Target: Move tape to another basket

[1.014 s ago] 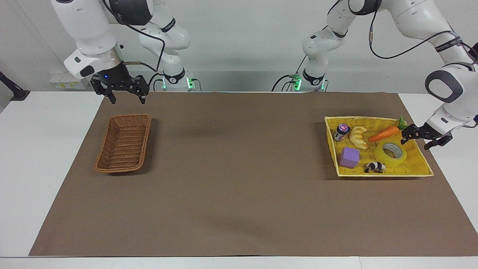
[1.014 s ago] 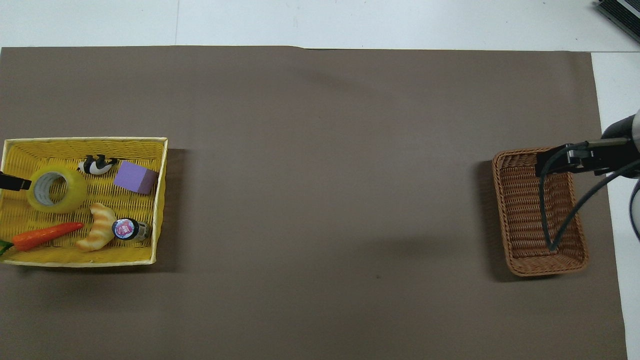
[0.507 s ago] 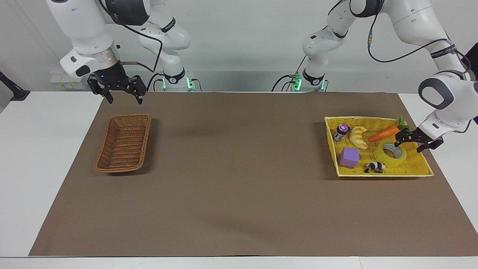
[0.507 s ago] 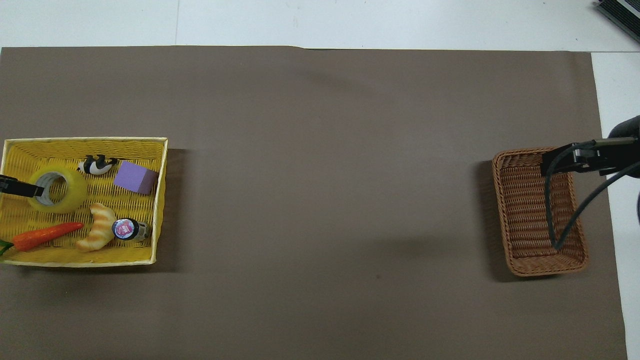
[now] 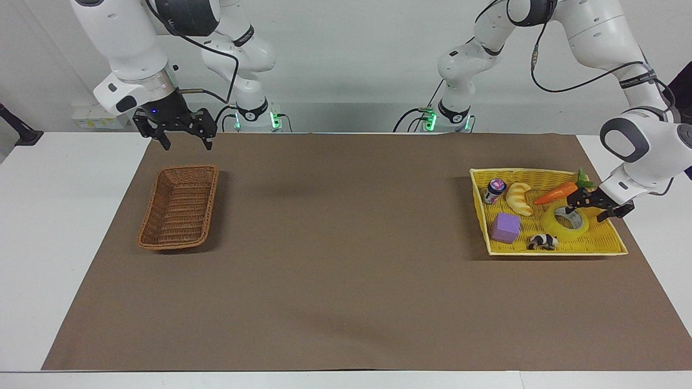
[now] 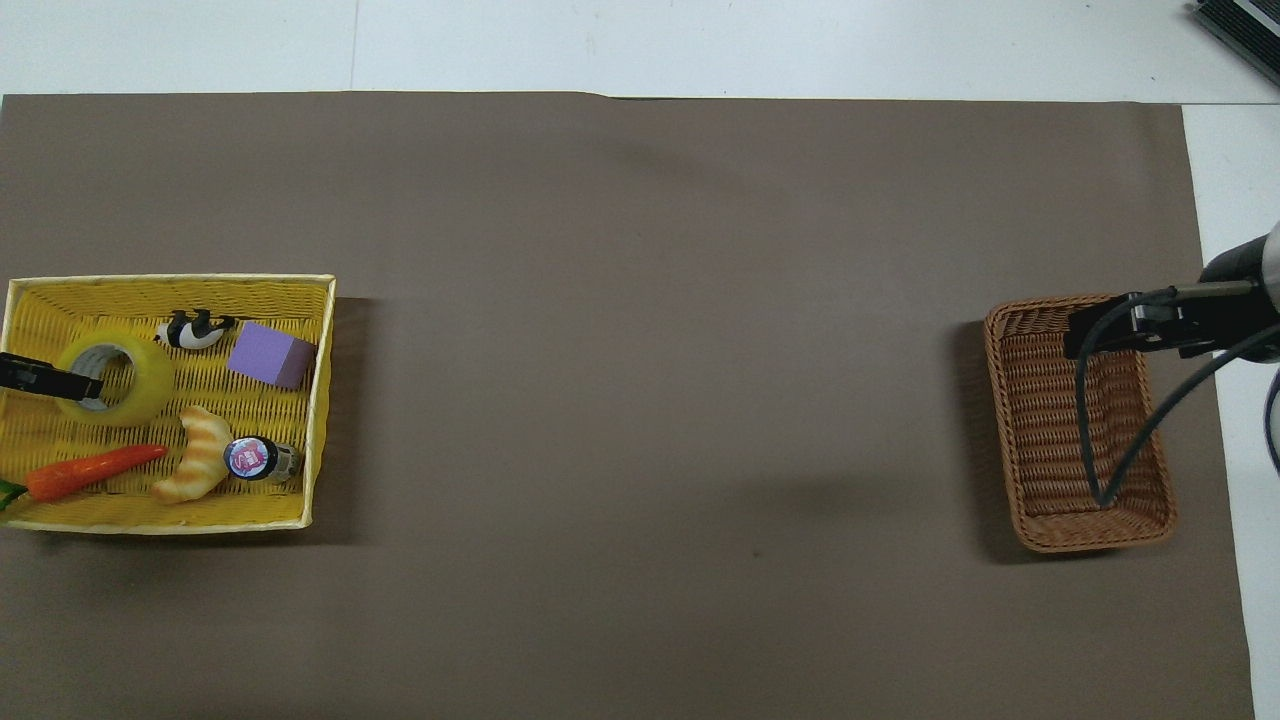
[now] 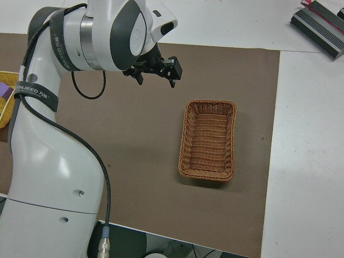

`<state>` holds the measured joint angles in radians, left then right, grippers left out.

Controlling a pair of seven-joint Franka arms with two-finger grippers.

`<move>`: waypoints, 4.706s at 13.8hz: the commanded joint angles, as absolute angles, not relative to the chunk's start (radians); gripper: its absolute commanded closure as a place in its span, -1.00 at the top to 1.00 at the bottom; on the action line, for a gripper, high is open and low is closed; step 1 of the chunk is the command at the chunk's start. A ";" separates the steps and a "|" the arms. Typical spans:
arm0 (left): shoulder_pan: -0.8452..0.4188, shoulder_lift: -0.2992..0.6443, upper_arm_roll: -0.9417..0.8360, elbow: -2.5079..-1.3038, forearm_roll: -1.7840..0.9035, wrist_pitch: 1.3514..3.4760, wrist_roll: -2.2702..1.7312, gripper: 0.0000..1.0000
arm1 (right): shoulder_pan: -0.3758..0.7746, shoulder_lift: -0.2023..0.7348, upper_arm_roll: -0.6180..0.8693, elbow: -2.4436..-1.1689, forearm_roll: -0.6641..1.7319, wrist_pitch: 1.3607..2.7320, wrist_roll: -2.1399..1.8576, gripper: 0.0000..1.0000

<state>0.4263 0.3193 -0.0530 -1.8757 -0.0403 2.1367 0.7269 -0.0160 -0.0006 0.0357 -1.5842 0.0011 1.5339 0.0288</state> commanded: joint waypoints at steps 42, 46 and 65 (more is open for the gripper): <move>-0.495 0.044 -0.071 -2.028 -0.327 2.286 -0.492 -1.00 | 0.219 -0.011 0.046 -2.086 0.831 2.066 -0.024 1.00; -0.549 0.051 -0.074 -2.014 -0.330 2.330 -0.587 -1.00 | 0.273 -0.002 0.046 -2.103 0.859 2.138 -0.089 1.00; -0.614 0.100 -0.071 -1.934 -0.486 2.385 -0.652 -0.98 | 0.296 0.061 0.044 -2.043 0.857 2.229 -0.101 -1.00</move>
<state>-0.6031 0.0833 -0.0843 -1.9646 -0.4661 2.3784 -0.6398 0.3001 0.0514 0.0371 -2.0603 0.8250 2.2314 -0.0775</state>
